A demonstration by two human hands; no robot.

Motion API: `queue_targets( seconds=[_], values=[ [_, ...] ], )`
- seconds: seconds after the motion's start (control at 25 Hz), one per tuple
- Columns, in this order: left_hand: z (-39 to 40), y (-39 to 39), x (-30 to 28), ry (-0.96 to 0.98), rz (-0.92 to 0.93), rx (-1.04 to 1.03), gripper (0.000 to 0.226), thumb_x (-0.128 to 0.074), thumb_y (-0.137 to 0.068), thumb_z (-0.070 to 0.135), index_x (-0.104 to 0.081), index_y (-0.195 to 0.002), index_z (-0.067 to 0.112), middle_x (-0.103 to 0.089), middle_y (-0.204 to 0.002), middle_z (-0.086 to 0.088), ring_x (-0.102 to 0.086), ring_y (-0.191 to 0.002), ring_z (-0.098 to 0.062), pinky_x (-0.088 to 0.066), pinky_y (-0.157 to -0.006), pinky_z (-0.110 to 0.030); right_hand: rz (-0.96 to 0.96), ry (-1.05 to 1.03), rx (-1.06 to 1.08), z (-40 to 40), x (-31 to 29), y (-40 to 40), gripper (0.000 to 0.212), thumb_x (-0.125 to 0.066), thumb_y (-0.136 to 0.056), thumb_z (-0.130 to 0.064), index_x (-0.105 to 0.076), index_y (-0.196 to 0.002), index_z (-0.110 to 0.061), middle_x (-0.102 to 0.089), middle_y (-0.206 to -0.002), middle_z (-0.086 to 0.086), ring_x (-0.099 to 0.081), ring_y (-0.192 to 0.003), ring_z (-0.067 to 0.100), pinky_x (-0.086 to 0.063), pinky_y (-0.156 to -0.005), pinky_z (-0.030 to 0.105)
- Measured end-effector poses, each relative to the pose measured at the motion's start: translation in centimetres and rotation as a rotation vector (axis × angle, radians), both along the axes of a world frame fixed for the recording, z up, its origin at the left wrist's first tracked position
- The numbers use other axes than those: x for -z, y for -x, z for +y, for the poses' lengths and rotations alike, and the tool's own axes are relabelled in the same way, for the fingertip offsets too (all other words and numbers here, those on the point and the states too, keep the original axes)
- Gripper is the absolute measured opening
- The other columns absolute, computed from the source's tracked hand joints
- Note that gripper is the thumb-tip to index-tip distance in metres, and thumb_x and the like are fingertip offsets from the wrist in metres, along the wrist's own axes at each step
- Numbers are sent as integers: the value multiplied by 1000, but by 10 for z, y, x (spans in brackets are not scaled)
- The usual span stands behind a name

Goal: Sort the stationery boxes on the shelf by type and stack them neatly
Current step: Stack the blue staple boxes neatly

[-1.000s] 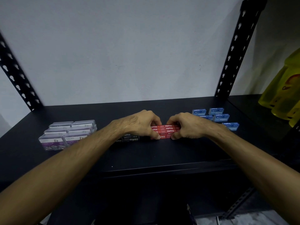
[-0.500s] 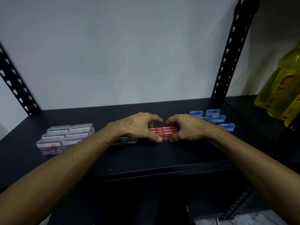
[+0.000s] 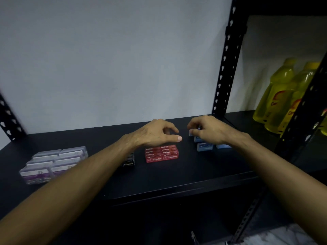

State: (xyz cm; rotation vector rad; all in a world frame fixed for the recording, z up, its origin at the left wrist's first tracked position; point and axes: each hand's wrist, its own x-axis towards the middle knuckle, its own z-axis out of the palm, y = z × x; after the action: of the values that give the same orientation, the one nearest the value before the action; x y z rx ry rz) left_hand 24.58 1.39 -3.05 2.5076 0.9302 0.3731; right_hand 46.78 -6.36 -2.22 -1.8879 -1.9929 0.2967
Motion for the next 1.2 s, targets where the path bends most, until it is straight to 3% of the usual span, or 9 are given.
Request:
queue_targets(
  seconds=[0.12, 0.2, 0.4, 0.64, 0.88, 1.2],
  values=[
    [-7, -25, 3, -48, -76, 27, 31, -64, -85, 54, -70, -108, 34, -67, -89, 13, -62, -83, -2, -47, -70, -21, -65, -8, 66, -6, 1, -25, 22, -54, -94, -20, -67, -110, -28, -65, -106, -10, -60, -85, 1, -45, -65, 19],
    [-12, -44, 6, -59, -104, 47, 23, -65, -88, 45, -71, -104, 30, -67, -85, 10, -63, -79, -4, -50, -69, -22, -146, -3, 115, -11, 4, -39, 22, -54, -92, -15, -67, -103, -29, -63, -107, -9, -58, -87, 6, -47, -68, 25],
    [-20, -82, 24, -33, -84, 49, 25, -68, -90, 36, -69, -110, 22, -69, -90, 7, -65, -83, -6, -50, -74, -23, -288, 86, 223, -23, 15, -67, 27, -61, -87, -12, -67, -104, -31, -58, -113, -6, -56, -93, 11, -50, -74, 32],
    [-24, -105, 39, -51, -31, 28, 26, -70, -89, 31, -69, -112, 17, -70, -97, 1, -66, -88, -12, -56, -83, -32, -282, 135, 209, -28, 25, -81, 28, -63, -88, -18, -67, -112, -33, -54, -112, -9, -56, -97, 11, -52, -81, 34],
    [-25, -112, 44, -44, -6, -4, 16, -69, -89, 27, -72, -101, 16, -69, -87, 1, -65, -77, -13, -57, -74, -33, -211, 126, 172, -28, 35, -84, 21, -62, -91, -17, -69, -107, -28, -63, -110, -7, -59, -94, 11, -53, -81, 34],
    [-29, -103, 47, -47, -23, -19, 6, -71, -87, 25, -71, -88, 18, -69, -78, 1, -66, -71, -13, -55, -63, -27, -144, 80, 92, -26, 42, -75, 15, -64, -91, -20, -71, -101, -29, -63, -99, -11, -58, -84, 4, -44, -65, 20]
  ],
)
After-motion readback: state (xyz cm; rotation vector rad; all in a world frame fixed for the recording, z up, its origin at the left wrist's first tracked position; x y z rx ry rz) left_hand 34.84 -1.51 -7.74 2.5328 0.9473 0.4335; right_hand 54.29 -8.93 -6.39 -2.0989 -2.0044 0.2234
